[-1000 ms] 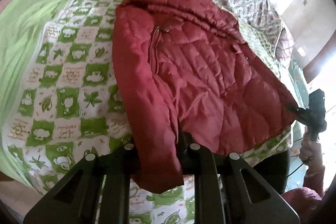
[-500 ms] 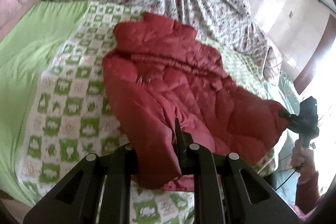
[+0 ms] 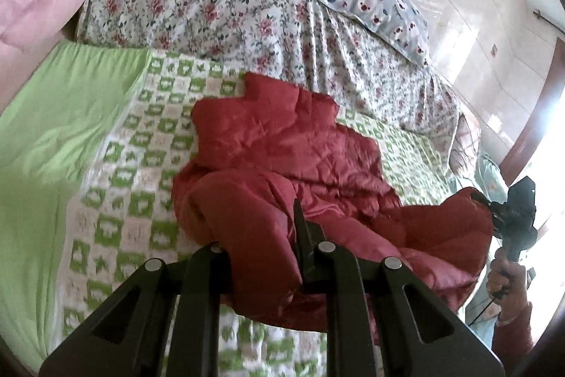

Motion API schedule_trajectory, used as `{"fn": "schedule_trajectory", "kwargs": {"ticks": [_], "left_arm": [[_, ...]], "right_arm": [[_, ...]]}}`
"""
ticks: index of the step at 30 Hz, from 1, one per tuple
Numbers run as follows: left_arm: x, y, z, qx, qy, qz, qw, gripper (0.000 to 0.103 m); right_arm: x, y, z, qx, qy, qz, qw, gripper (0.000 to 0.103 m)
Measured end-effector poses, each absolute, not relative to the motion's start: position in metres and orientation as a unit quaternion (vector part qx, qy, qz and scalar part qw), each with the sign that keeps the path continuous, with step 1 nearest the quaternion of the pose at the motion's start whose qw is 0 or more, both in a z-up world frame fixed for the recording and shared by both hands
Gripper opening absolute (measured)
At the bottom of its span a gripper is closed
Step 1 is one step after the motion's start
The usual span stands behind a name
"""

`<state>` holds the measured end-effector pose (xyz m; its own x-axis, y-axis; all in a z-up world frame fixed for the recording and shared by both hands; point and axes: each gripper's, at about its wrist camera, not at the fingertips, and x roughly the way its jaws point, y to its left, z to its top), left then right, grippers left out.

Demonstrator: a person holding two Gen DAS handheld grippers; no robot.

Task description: Fold large clothes

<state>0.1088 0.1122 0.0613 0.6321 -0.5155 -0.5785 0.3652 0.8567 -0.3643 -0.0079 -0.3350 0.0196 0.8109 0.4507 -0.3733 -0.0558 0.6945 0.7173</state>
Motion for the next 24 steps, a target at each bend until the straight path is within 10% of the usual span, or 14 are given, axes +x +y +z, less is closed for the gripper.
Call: {"fn": "schedule_trajectory", "kwargs": {"ticks": [24], "left_arm": [[0.324, 0.066, 0.054, -0.155, 0.399, -0.168, 0.888, 0.015]], "right_arm": [[0.182, -0.396, -0.001, 0.428, 0.264, 0.055, 0.863, 0.023]]}}
